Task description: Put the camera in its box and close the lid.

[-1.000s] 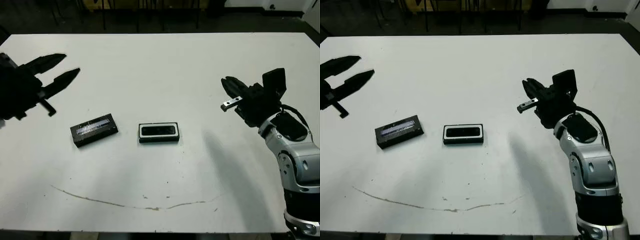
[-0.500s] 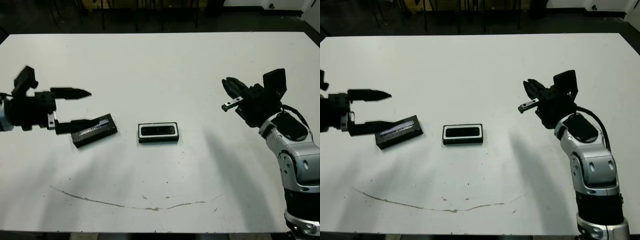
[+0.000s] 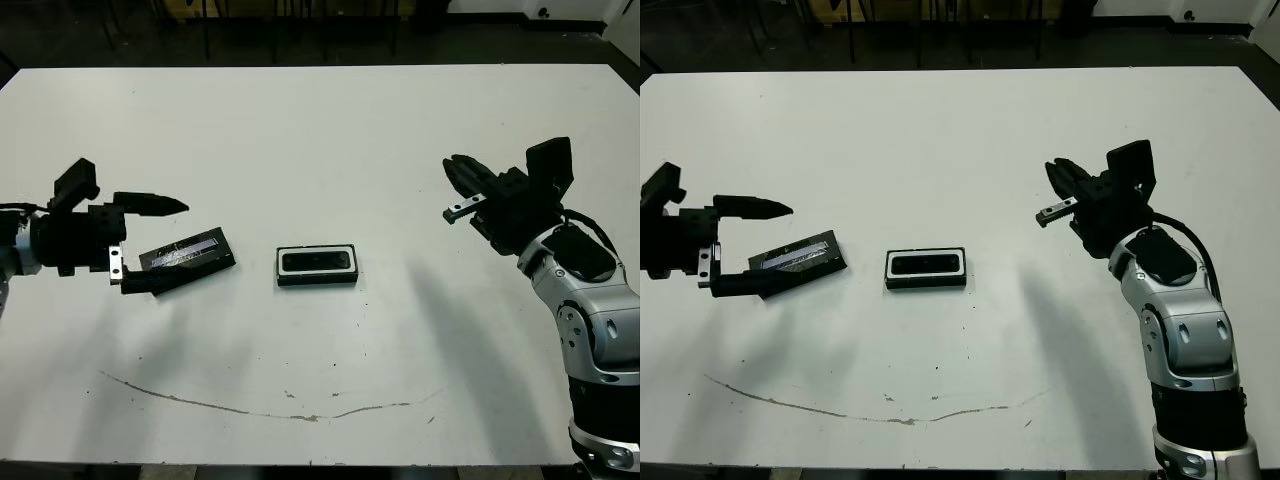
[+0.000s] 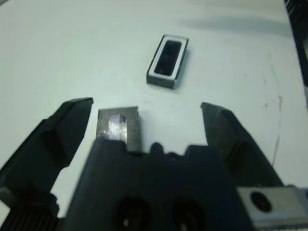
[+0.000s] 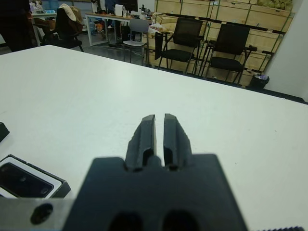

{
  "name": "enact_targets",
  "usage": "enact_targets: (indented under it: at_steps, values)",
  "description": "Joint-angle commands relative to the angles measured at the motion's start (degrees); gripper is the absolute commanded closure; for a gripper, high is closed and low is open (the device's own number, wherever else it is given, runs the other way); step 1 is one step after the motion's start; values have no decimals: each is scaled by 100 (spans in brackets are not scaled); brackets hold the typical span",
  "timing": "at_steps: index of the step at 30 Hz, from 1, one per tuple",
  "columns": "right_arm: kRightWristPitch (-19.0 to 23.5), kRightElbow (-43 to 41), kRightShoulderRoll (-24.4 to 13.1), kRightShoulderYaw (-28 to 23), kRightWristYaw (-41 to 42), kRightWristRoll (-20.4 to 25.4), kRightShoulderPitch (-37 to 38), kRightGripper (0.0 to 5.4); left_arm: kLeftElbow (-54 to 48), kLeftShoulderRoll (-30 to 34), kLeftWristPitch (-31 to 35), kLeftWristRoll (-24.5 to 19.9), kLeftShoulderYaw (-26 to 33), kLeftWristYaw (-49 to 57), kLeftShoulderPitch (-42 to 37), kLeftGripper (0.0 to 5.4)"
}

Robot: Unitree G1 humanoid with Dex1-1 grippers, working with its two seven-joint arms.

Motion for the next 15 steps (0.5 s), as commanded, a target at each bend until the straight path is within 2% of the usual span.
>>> enact_targets:
  at_steps: [1,15]
  values:
    - [27,64,-68,17,23,-39,70,540,79,56,6,160,-94,37,7,1]
    - [-14,95,-44,7,0,-53,89,540,177,9,-120,266,-167,13,84,1]
